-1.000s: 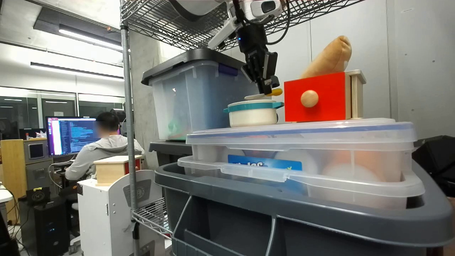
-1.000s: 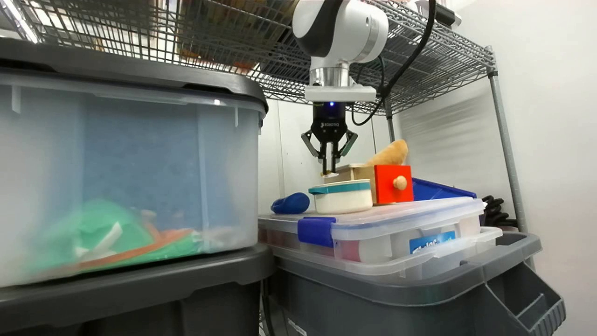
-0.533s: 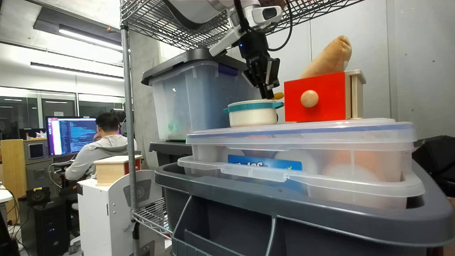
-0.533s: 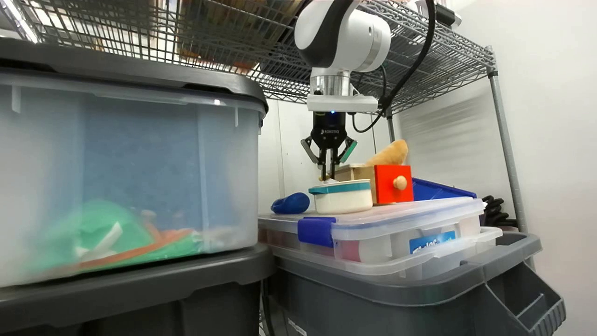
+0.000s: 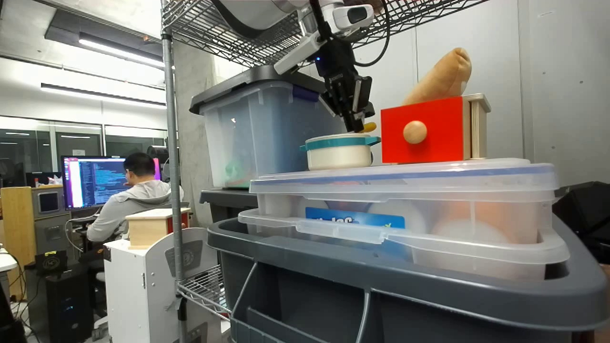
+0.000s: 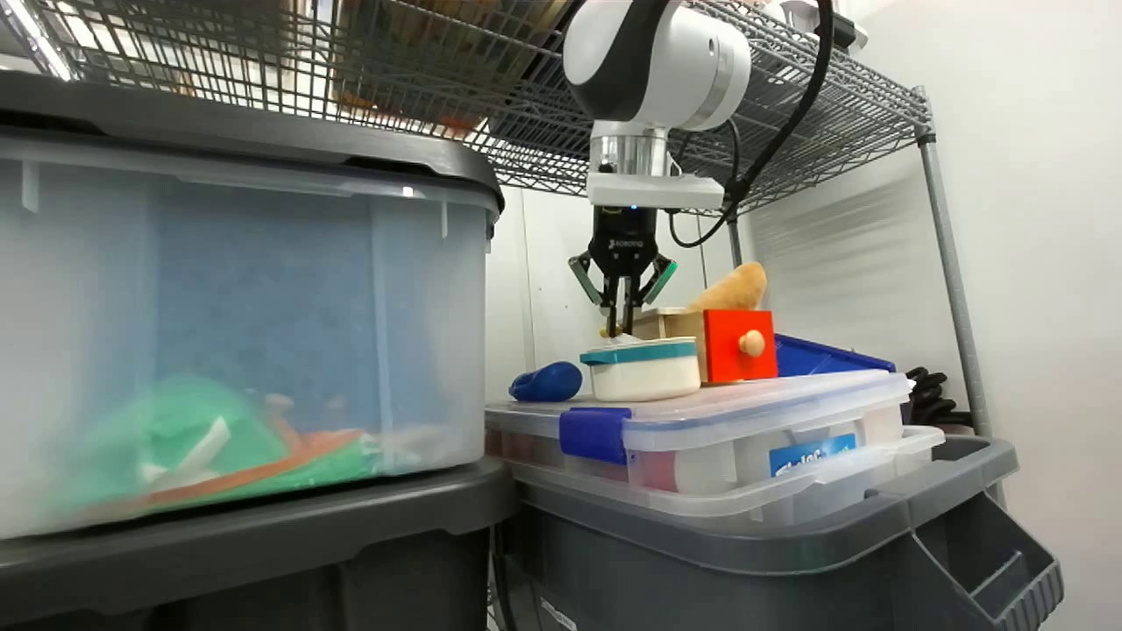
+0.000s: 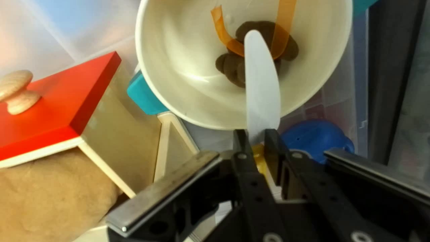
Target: Put the knife in the dish and then remove the knife from the dish and put it back on the box
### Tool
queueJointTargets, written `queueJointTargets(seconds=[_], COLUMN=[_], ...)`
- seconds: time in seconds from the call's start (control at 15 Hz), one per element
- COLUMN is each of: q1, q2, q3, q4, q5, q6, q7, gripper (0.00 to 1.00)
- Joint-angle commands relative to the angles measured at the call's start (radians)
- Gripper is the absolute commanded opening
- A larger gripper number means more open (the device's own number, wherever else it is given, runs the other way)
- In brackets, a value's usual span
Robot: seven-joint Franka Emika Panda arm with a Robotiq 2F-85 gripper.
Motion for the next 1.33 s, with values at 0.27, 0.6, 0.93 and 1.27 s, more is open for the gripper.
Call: queueJointTargets(seconds=[0.27,0.6,0.93,1.27], q1=[0.007,0.003,0.006,0.009], q2=[-0.129,-0.154,-0.138,-0.132], q3=[0.003,0.004,0.004,0.007], q4=[-0.167,-0.203,-0.176,-0.179], q5=[-0.012,-0.019,-0.039,-0.062], q6=[0.061,0.076,0.082,0.102], q7=[-0.026,-0.028,-0.015,-0.013], gripper=[0.04,0.04,0.04,0.04])
